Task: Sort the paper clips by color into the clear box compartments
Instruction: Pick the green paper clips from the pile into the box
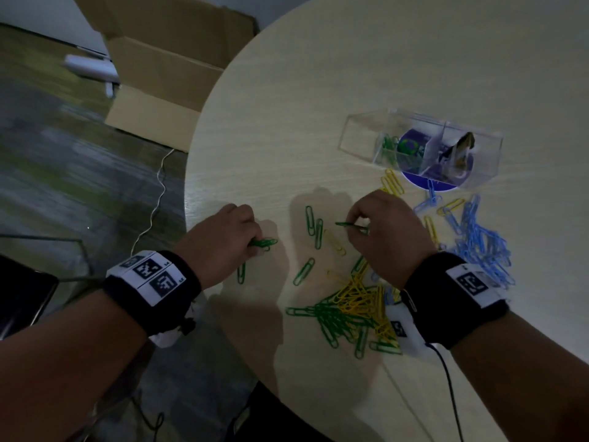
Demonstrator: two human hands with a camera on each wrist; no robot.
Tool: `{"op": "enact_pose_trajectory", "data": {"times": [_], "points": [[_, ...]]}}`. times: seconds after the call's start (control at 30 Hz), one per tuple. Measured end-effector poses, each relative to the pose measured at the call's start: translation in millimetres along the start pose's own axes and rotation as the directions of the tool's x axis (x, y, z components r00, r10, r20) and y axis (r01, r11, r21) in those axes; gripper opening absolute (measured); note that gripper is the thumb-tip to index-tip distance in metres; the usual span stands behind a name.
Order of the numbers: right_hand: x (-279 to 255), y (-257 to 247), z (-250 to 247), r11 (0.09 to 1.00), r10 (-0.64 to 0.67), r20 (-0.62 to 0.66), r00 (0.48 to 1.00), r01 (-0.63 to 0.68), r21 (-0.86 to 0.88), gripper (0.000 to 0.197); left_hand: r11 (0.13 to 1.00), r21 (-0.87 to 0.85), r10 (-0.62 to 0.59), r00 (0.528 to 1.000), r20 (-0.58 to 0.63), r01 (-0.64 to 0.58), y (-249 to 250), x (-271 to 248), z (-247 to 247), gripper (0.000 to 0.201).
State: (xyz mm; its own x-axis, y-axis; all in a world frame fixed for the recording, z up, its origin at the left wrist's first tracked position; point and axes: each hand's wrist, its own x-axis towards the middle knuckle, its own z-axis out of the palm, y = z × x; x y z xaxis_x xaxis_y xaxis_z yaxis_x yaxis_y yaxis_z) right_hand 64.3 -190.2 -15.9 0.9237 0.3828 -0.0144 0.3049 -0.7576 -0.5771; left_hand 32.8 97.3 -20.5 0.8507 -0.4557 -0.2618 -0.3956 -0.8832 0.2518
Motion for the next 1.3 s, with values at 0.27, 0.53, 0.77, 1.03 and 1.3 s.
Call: {"op": "enact_pose_trajectory", "data": {"times": [0.27,0.53,0.77,1.03,1.3], "points": [[-1,39,-30,0.937,-0.252,0.265,0.931,0.303,-0.175,0.018,0.998,-0.068,0.012,0.999,-0.049,-0.015,19,25,-7,0.016],[11,34,-25,0.857,-0.338,0.318,0.886,0.429,-0.284,0.003,0.984,0.004,0.179,0.98,-0.085,-0.179,30,68,-6,0.024],[3,33,-25,0.888,-0.321,0.281,0.905,0.39,-0.243,0.009,0.995,0.072,0.071,0.995,0.067,-0.076,27,64,-7,0.02],[11,35,-72,0.702,0.395,-0.06,0.917,-0.26,0.663,0.017,0.943,-0.288,-0.211,0.969,-0.128,0.167,67,90,-53,0.019],[41,54,-106,0.273,0.657,-0.001,0.754,-0.237,0.932,0.012,0.702,-0.688,-0.401,0.901,-0.166,0.186,118,177,-84,0.014]]}}
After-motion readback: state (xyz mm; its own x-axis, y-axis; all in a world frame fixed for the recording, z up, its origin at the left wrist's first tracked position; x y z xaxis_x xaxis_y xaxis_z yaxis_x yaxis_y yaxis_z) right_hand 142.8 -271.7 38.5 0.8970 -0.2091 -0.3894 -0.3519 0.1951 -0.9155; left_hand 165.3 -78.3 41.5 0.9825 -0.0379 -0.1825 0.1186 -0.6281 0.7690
